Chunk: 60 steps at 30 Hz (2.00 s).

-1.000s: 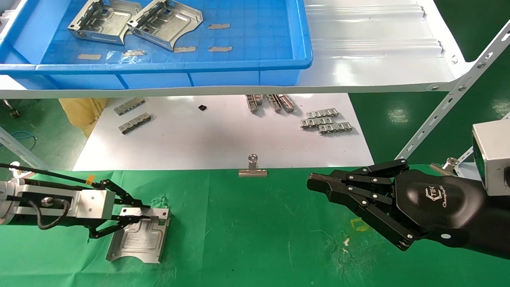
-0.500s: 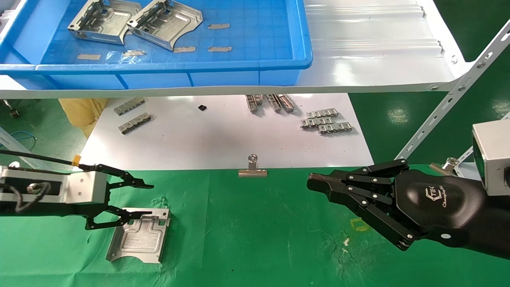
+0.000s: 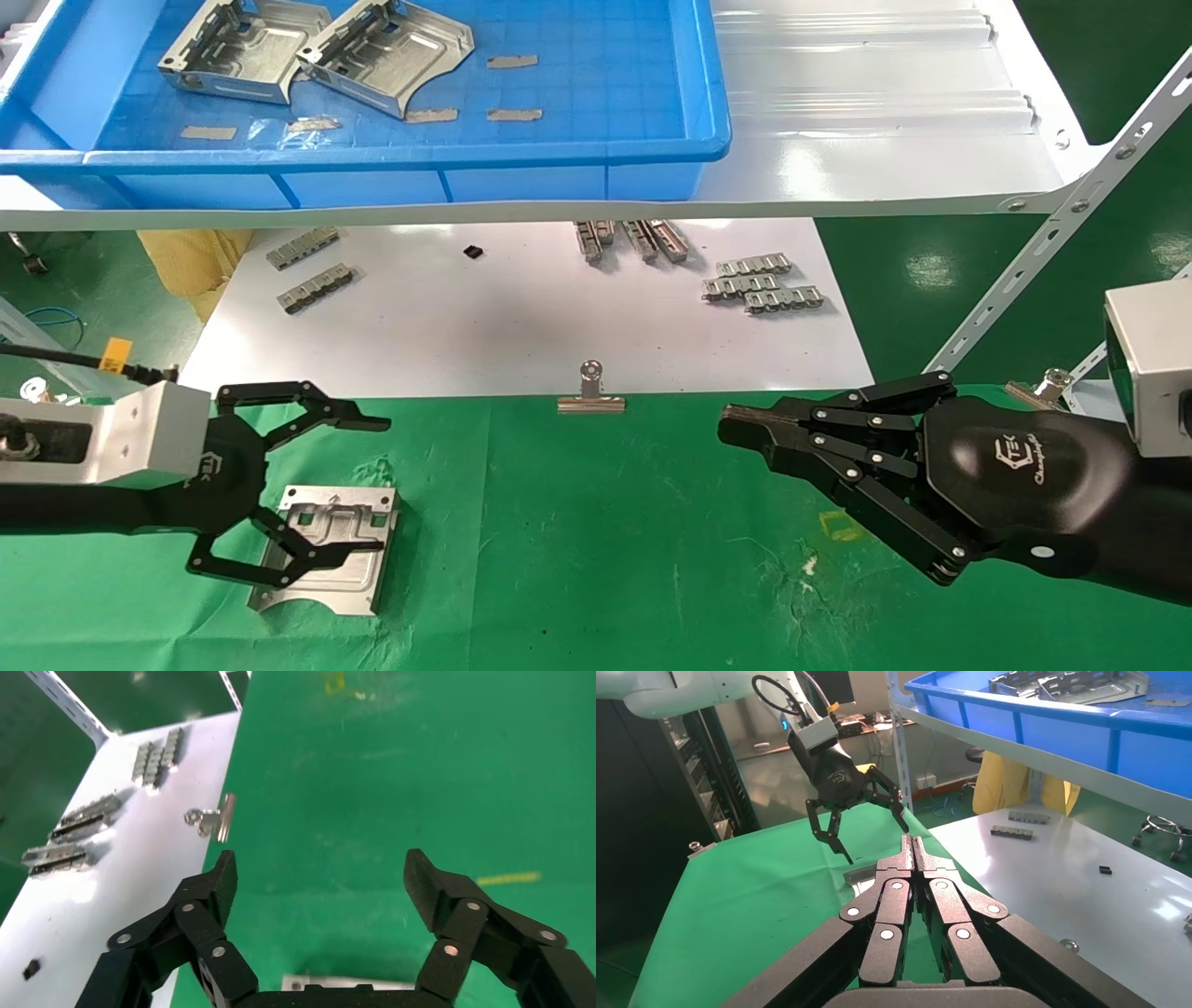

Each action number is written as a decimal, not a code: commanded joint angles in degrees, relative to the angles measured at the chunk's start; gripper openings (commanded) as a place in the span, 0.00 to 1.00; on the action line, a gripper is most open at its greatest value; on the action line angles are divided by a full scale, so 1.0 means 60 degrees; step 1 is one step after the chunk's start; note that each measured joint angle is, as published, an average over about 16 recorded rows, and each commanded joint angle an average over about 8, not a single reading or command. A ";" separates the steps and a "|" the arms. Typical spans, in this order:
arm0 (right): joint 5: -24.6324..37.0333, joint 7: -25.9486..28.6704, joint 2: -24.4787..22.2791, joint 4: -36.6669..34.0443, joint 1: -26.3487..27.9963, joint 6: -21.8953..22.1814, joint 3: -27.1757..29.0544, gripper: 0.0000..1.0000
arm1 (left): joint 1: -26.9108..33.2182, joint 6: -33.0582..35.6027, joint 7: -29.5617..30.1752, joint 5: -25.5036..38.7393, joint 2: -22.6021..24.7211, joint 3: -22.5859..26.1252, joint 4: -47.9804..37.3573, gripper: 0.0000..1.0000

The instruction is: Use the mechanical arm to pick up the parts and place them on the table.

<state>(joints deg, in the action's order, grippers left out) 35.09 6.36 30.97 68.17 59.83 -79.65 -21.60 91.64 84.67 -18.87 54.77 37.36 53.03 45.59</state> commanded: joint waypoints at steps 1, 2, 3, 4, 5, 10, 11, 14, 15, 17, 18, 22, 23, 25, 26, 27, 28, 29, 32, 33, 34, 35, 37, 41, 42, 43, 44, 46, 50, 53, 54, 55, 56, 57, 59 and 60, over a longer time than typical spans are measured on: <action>0.0000 0.0000 0.0000 0.0000 0.0000 0.0000 0.0000 0.94 | -0.0185 -0.0021 0.0181 -0.0053 -0.0004 -0.0224 0.0167 1.00; 0.0000 0.0000 0.0000 0.0000 0.0000 0.0000 0.0000 1.00 | -0.0281 -0.0017 0.0276 -0.0094 -0.0012 -0.0342 0.0257 1.00; 0.0000 0.0000 0.0000 0.0000 0.0000 0.0000 0.0000 1.00 | -0.0374 -0.0013 0.0367 -0.0135 -0.0019 -0.0456 0.0343 1.00; 0.0000 0.0000 0.0000 0.0000 0.0000 0.0000 0.0000 1.00 | -0.0470 -0.0010 0.0462 -0.0177 -0.0027 -0.0575 0.0433 1.00; 0.0000 0.0000 0.0000 0.0000 0.0000 0.0000 0.0000 1.00 | -0.0566 -0.0006 0.0556 -0.0218 -0.0035 -0.0692 0.0522 1.00; 0.0000 0.0000 0.0000 0.0000 0.0000 0.0000 0.0000 1.00 | -0.1041 0.0013 0.1025 -0.0425 -0.0073 -0.1278 0.0965 1.00; 0.0000 0.0000 0.0000 0.0000 0.0000 0.0000 0.0000 1.00 | -0.1137 0.0017 0.1119 -0.0466 -0.0080 -0.1396 0.1054 1.00; 0.0000 0.0000 0.0000 0.0000 0.0000 0.0000 0.0000 1.00 | -0.1422 0.0028 0.1399 -0.0590 -0.0103 -0.1746 0.1319 1.00; 0.0000 0.0000 0.0000 0.0000 0.0000 0.0000 0.0000 1.00 | -0.1514 0.0032 0.1491 -0.0630 -0.0111 -0.1860 0.1405 1.00; 0.0000 0.0000 0.0000 0.0000 0.0000 0.0000 0.0000 1.00 | -0.1706 0.0039 0.1680 -0.0714 -0.0126 -0.2097 0.1584 1.00; 0.0000 0.0000 0.0000 0.0000 0.0000 0.0000 0.0000 1.00 | -0.1799 0.0043 0.1771 -0.0754 -0.0133 -0.2211 0.1671 1.00; 0.0000 0.0000 0.0000 0.0000 0.0000 0.0000 0.0000 1.00 | -0.2180 0.0058 0.2147 -0.0920 -0.0164 -0.2680 0.2026 1.00; 0.0000 0.0000 0.0000 0.0000 0.0000 0.0000 0.0000 1.00 | -0.2276 0.0062 0.2242 -0.0962 -0.0172 -0.2799 0.2116 1.00; 0.0000 0.0000 0.0000 0.0000 0.0000 0.0000 0.0000 1.00 | -0.2466 0.0069 0.2428 -0.1044 -0.0187 -0.3032 0.2292 1.00; 0.0000 0.0000 0.0000 0.0000 0.0000 0.0000 0.0000 1.00 | -0.2562 0.0073 0.2523 -0.1086 -0.0194 -0.3150 0.2382 1.00; 0.0000 0.0000 0.0000 0.0000 0.0000 0.0000 0.0000 1.00 | -0.2655 0.0077 0.2614 -0.1126 -0.0202 -0.3265 0.2468 1.00; 0.0000 0.0000 0.0000 0.0000 0.0000 0.0000 0.0000 1.00 | -0.2751 0.0081 0.2709 -0.1168 -0.0209 -0.3383 0.2558 1.00; 0.0000 0.0000 0.0000 0.0000 0.0000 0.0000 0.0000 1.00 | -0.2847 0.0085 0.2804 -0.1210 -0.0217 -0.3502 0.2647 1.00; 0.0000 0.0000 0.0000 0.0000 0.0000 0.0000 0.0000 1.00 | -0.3132 0.0096 0.3085 -0.1333 -0.0240 -0.3852 0.2913 1.00; 0.0000 0.0000 0.0000 0.0000 0.0000 0.0000 0.0000 1.00 | -0.3225 0.0100 0.3176 -0.1374 -0.0247 -0.3967 0.2999 1.00; 0.0000 0.0000 0.0000 0.0000 0.0000 0.0000 0.0000 1.00 | -0.3321 0.0103 0.3271 -0.1416 -0.0255 -0.4085 0.3089 1.00; 0.0000 0.0000 0.0000 0.0000 0.0000 0.0000 0.0000 1.00 | -0.3417 0.0107 0.3365 -0.1457 -0.0263 -0.4203 0.3179 1.00; 0.0000 0.0000 0.0000 0.0000 0.0000 0.0000 0.0000 1.00 | -0.3606 0.0115 0.3552 -0.1540 -0.0278 -0.4436 0.3355 1.00; 0.0000 0.0000 0.0000 0.0000 0.0000 0.0000 0.0000 1.00 | -0.3987 0.0130 0.3927 -0.1705 -0.0308 -0.4906 0.3710 1.00; 0.0000 0.0000 0.0000 0.0000 0.0000 0.0000 0.0000 1.00 | -0.4080 0.0133 0.4019 -0.1746 -0.0316 -0.5020 0.3797 1.00; 0.0000 0.0000 0.0000 0.0000 0.0000 0.0000 0.0000 1.00 | -0.4176 0.0137 0.4114 -0.1787 -0.0324 -0.5139 0.3886 1.00; 0.0000 0.0000 0.0000 0.0000 0.0000 0.0000 0.0000 1.00 | -0.4272 0.0141 0.4208 -0.1829 -0.0331 -0.5257 0.3975 1.00; 0.0000 0.0000 0.0000 0.0000 0.0000 0.0000 0.0000 1.00 | -0.4461 0.0149 0.4394 -0.1911 -0.0346 -0.5489 0.4151 1.00; 0.0000 0.0000 0.0000 0.0000 0.0000 0.0000 0.0000 1.00 | -0.4803 0.0162 0.4731 -0.2060 -0.0374 -0.5910 0.4470 1.00; -0.0001 0.0000 -0.0001 -0.0001 -0.0001 0.0001 0.0000 1.00 | -0.5018 0.0171 0.4928 -0.2155 -0.0389 -0.6177 0.4670 1.00; -0.0001 0.0000 -0.0001 -0.0001 -0.0001 0.0001 0.0000 1.00 | -0.5068 0.0173 0.4967 -0.2178 -0.0393 -0.6240 0.4716 1.00; -0.0001 0.0000 -0.0001 -0.0001 -0.0002 0.0002 0.0001 1.00 | -0.5107 0.0175 0.4996 -0.2196 -0.0395 -0.6288 0.4752 1.00; -0.0001 0.0000 -0.0001 -0.0001 -0.0002 0.0002 0.0001 1.00 | -0.5133 0.0176 0.5012 -0.2209 -0.0397 -0.6320 0.4776 1.00; -0.0001 0.0000 -0.0001 -0.0001 -0.0002 0.0002 0.0001 1.00 | -0.5154 0.0177 0.5025 -0.2221 -0.0399 -0.6347 0.4796 1.00; -0.0002 0.0000 -0.0002 -0.0001 -0.0002 0.0003 0.0001 1.00 | -0.5182 0.0179 0.5037 -0.2240 -0.0402 -0.6380 0.4822 1.00; -0.0002 0.0000 -0.0002 -0.0001 -0.0003 0.0002 0.0001 1.00 | -0.5175 0.0179 0.5029 -0.2239 -0.0402 -0.6370 0.4815 1.00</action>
<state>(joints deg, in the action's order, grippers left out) 35.08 6.36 30.96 68.16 59.82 -79.64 -21.60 60.82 85.73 11.18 41.45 34.96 15.11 74.25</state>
